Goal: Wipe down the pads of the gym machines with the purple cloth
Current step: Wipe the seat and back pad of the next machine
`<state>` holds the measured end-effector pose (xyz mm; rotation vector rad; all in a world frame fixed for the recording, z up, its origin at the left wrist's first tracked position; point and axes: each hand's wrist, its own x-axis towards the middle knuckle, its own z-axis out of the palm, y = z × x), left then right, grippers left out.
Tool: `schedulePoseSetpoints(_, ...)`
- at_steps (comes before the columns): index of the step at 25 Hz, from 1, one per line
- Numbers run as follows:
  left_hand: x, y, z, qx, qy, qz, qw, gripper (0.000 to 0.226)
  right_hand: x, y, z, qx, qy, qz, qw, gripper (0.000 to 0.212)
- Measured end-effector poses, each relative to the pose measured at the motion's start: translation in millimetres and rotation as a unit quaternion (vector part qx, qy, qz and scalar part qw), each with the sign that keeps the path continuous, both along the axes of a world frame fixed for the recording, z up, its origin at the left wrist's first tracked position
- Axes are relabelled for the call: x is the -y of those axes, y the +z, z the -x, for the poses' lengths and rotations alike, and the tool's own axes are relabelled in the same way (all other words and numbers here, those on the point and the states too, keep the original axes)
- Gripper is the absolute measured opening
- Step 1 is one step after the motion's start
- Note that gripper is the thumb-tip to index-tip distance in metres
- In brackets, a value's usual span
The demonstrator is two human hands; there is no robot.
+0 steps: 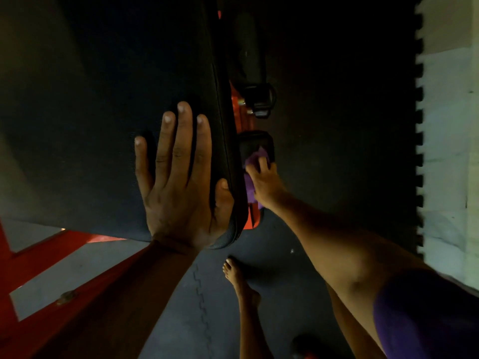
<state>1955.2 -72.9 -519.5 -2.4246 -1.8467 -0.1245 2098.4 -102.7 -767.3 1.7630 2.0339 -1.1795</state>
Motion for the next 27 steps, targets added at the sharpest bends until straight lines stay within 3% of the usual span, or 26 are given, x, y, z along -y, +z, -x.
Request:
schedulePoseSetpoints(2, 0.7, 0.6, -0.4, -0.008, 0.002, 0.007, 1.000, 0.074, 48.6, 13.4, -10.2, 0.011, 0.053, 0.048, 0.997, 0.074)
schedulePoseSetpoints(5, -1.1, 3.0, -2.9, -0.005, 0.009, 0.012, 1.000, 0.073, 33.4, 14.8, -29.5, -0.036, 0.054, 0.098, 0.993, 0.066)
schedulePoseSetpoints(10, -0.4, 1.9, -1.8, 0.000, 0.009, 0.004, 1.000, 0.069, -59.5, 5.2, -25.7, -0.028, -0.045, -0.060, 0.997, 0.069)
schedulePoseSetpoints(14, -0.8, 1.1, -3.1, -0.008, 0.003, 0.002, 1.000, 0.070, -29.4, -11.1, -15.1, 0.006, -0.029, 0.026, 0.999, 0.076)
schedulePoseSetpoints(17, -1.2, 2.2, -4.4, -0.011, 0.012, -0.005, 1.000, 0.071, 23.5, 4.4, -35.4, 0.019, 0.079, 0.102, 0.991, 0.075)
schedulePoseSetpoints(20, 0.1, 3.7, -4.9, -0.011, 0.012, -0.001, 1.000, 0.071, 24.2, 28.7, -24.5, 0.004, 0.182, -0.062, 0.981, 0.066)
schedulePoseSetpoints(23, -1.0, 3.3, -6.6, -0.003, 0.013, -0.001, 1.000, 0.072, -36.9, 18.4, 14.1, -0.016, 0.333, -0.220, 0.917, 0.052)
schedulePoseSetpoints(25, 1.1, 3.5, -5.9, -0.001, 0.015, -0.006, 1.000, 0.073, -68.9, 11.6, 27.0, 0.053, 0.458, -0.180, 0.869, 0.050)
schedulePoseSetpoints(27, 1.4, 2.1, -6.4, -0.004, 0.012, -0.008, 1.000, 0.073, -76.1, -3.1, 27.0, 0.120, 0.496, -0.159, 0.845, 0.053)
